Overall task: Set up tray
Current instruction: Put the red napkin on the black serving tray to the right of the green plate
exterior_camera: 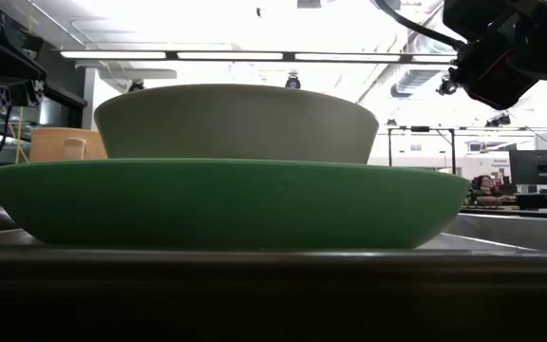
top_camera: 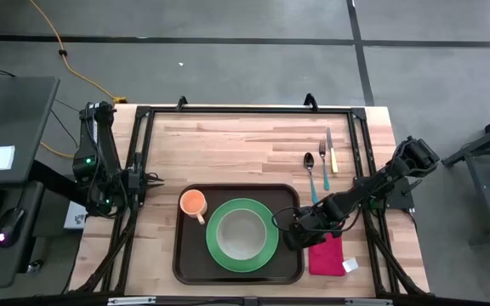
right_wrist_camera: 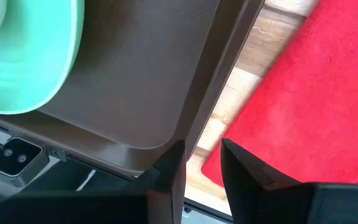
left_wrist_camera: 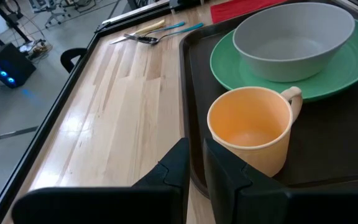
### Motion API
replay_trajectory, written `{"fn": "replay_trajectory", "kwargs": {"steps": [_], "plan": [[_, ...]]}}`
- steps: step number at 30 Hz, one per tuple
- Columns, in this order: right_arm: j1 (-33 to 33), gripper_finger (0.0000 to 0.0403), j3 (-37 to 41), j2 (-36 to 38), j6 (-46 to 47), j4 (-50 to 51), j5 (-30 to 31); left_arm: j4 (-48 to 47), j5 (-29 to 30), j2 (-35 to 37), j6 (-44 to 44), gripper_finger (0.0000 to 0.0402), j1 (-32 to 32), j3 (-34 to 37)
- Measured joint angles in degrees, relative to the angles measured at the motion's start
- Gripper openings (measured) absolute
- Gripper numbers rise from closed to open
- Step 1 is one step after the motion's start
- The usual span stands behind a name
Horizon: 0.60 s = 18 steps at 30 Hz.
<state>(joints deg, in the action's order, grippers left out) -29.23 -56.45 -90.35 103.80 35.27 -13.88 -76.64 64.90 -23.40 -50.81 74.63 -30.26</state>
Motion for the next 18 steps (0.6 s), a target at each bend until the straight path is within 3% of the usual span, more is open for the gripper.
{"fn": "replay_trajectory", "kwargs": {"steps": [18], "plan": [[0.0,0.0078,-0.1,0.0,1.3,0.5,0.6,0.0,0.0,0.0,0.0,0.0079,0.0,0.0]]}}
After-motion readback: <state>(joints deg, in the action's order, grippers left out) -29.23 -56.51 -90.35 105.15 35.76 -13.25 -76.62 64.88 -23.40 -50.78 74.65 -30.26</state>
